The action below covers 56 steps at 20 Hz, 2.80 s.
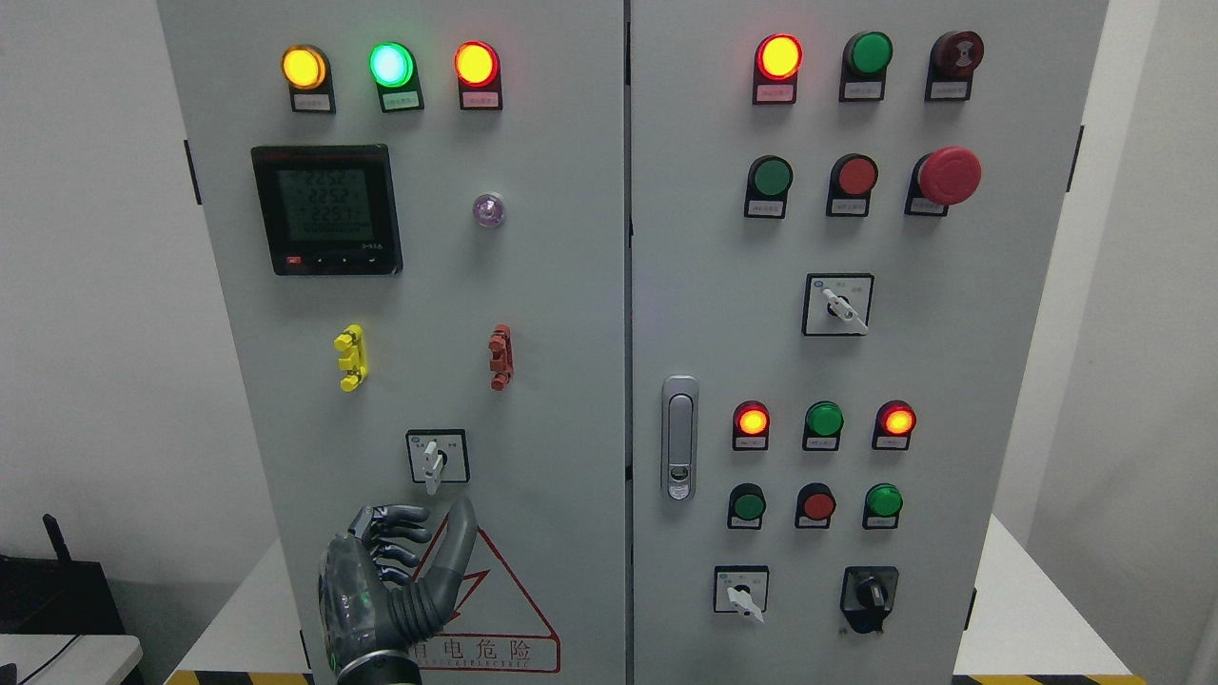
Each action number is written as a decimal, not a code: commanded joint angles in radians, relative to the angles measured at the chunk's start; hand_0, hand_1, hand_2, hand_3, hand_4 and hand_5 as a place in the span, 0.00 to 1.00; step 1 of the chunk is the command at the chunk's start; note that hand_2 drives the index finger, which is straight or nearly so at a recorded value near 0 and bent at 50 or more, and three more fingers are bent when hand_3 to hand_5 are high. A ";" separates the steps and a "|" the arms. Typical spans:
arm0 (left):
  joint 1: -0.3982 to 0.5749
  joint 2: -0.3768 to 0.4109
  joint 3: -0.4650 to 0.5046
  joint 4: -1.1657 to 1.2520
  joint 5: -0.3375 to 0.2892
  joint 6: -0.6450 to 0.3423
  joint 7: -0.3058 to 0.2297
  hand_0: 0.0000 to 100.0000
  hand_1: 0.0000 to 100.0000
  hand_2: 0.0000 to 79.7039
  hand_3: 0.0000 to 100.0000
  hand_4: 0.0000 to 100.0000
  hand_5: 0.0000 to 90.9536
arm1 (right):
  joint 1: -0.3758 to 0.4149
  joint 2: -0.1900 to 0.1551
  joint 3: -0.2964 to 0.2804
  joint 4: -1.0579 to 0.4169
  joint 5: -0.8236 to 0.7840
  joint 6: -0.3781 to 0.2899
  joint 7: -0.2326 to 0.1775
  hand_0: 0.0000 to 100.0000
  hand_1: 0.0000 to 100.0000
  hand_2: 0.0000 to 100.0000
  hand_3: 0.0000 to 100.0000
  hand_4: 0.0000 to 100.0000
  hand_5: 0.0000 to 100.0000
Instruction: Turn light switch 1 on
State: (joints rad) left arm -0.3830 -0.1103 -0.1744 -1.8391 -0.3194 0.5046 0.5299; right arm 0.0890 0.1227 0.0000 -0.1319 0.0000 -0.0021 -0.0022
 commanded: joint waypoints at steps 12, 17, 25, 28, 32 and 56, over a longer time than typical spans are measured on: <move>-0.042 -0.005 0.032 0.014 0.002 0.014 0.001 0.06 0.57 0.61 0.67 0.75 0.74 | 0.000 0.000 0.020 0.000 -0.026 0.001 0.001 0.12 0.39 0.00 0.00 0.00 0.00; -0.056 -0.005 0.033 0.015 0.008 0.026 0.001 0.06 0.57 0.62 0.67 0.75 0.74 | 0.000 0.000 0.020 0.000 -0.026 0.001 0.001 0.12 0.39 0.00 0.00 0.00 0.00; -0.059 -0.005 0.030 0.014 0.011 0.032 -0.001 0.07 0.56 0.62 0.68 0.75 0.74 | 0.000 0.000 0.020 0.000 -0.026 0.001 0.001 0.12 0.39 0.00 0.00 0.00 0.00; -0.072 -0.005 0.030 0.012 0.011 0.038 -0.002 0.08 0.56 0.63 0.68 0.76 0.75 | 0.000 0.000 0.020 0.000 -0.026 0.001 0.001 0.12 0.39 0.00 0.00 0.00 0.00; -0.079 -0.005 0.024 0.018 0.026 0.038 -0.004 0.09 0.55 0.65 0.68 0.76 0.78 | 0.000 0.000 0.020 0.000 -0.026 0.001 0.001 0.12 0.39 0.00 0.00 0.00 0.00; -0.096 -0.005 0.015 0.026 0.036 0.075 -0.013 0.12 0.48 0.68 0.69 0.78 0.77 | 0.000 0.000 0.020 0.000 -0.026 0.001 0.001 0.12 0.39 0.00 0.00 0.00 0.00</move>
State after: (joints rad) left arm -0.4737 -0.1150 -0.1574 -1.8171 -0.2843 0.5791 0.5190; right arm 0.0889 0.1227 0.0000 -0.1319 0.0000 -0.0020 -0.0022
